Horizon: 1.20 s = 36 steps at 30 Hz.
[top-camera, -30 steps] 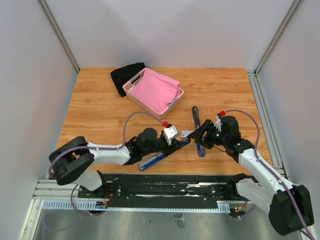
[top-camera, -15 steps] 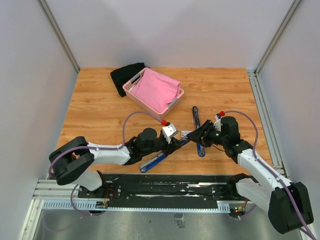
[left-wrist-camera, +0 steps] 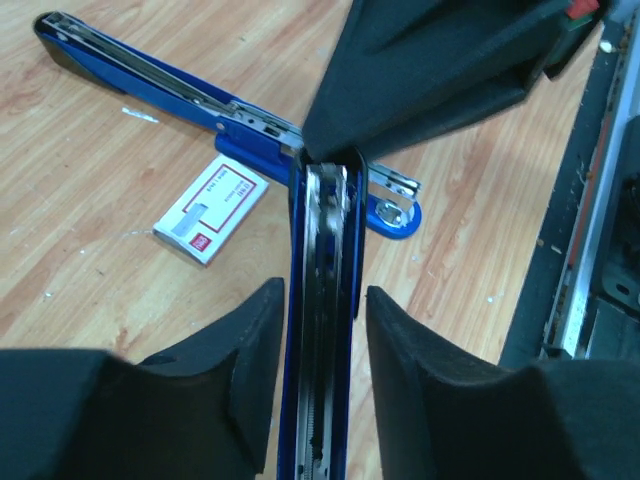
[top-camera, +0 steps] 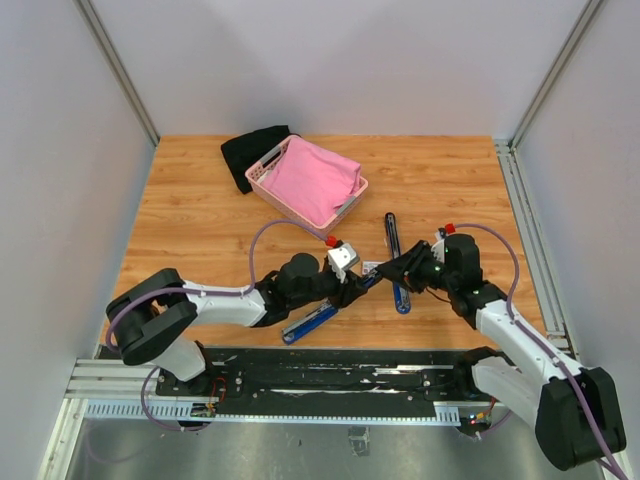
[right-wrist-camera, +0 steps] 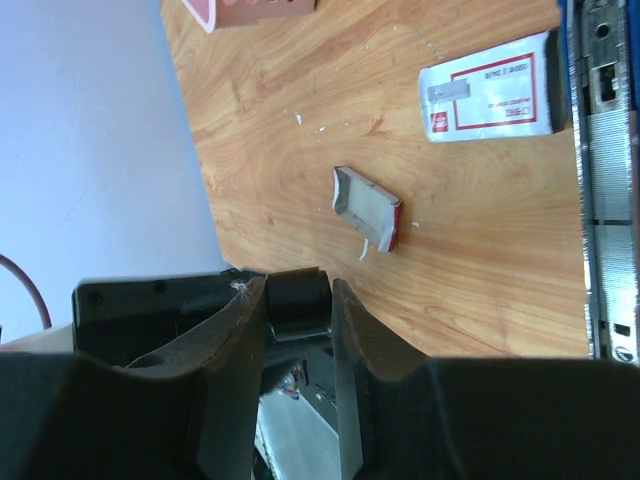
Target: Load the staples into the stapler
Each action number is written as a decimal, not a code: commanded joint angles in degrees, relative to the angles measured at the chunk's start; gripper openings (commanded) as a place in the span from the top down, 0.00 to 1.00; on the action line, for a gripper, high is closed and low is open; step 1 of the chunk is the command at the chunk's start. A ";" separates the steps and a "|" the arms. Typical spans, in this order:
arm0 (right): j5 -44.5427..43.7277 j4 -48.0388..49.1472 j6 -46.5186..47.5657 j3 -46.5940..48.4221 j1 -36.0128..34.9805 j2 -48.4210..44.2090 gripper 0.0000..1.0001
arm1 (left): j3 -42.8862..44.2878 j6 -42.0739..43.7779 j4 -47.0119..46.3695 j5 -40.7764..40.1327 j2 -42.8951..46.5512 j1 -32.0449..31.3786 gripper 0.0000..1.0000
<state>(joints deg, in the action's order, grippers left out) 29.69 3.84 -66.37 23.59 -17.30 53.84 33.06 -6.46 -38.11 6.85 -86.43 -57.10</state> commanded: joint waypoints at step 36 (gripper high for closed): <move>-0.66 -46.88 53.94 39.21 2.86 17.64 1.00 | -14.56 -14.15 9.05 -1.13 16.26 16.24 0.23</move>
<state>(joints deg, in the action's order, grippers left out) 31.27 -38.28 -14.52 60.47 -14.70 72.44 17.87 -17.74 -26.89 1.67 -68.51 -41.19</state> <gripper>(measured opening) 0.290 0.798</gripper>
